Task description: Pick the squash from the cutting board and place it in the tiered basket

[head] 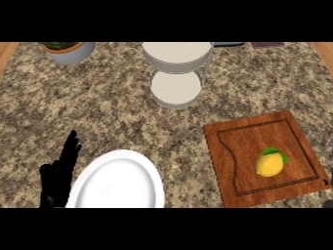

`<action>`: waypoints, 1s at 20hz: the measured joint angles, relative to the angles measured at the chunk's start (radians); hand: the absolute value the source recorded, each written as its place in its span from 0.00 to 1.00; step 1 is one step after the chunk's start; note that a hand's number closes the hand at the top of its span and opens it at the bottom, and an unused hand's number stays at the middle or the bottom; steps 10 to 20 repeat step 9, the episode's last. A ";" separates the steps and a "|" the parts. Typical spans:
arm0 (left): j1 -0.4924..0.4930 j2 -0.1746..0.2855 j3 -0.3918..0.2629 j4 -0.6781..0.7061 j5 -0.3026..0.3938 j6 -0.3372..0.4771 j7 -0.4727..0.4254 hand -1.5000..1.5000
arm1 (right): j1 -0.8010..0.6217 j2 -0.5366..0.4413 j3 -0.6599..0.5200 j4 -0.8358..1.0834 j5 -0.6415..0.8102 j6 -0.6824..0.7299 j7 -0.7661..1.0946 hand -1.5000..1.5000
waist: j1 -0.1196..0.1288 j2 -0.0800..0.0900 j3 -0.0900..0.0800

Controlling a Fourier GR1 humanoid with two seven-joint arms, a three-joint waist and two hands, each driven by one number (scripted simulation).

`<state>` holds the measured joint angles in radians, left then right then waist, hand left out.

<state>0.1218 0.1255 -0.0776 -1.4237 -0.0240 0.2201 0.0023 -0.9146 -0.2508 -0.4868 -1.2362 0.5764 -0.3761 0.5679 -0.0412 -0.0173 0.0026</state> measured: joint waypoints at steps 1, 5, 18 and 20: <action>0.006 0.001 0.003 -0.004 0.002 0.000 -0.003 0.50 | 0.038 -0.027 -0.019 -0.044 -0.029 0.038 0.004 0.00 | -0.004 -0.001 0.000; 0.005 0.003 0.008 -0.013 0.001 0.006 0.023 0.50 | 0.205 -0.100 -0.091 -0.236 -0.153 0.192 0.041 0.00 | -0.017 -0.002 0.000; 0.014 -0.005 0.001 -0.009 -0.005 0.005 -0.002 0.50 | 0.375 -0.168 -0.203 -0.396 -0.319 0.352 0.055 0.00 | -0.015 0.001 0.000; 0.014 -0.005 0.001 -0.009 -0.005 0.005 -0.002 0.50 | 0.375 -0.168 -0.203 -0.396 -0.319 0.352 0.055 0.00 | -0.015 0.001 0.000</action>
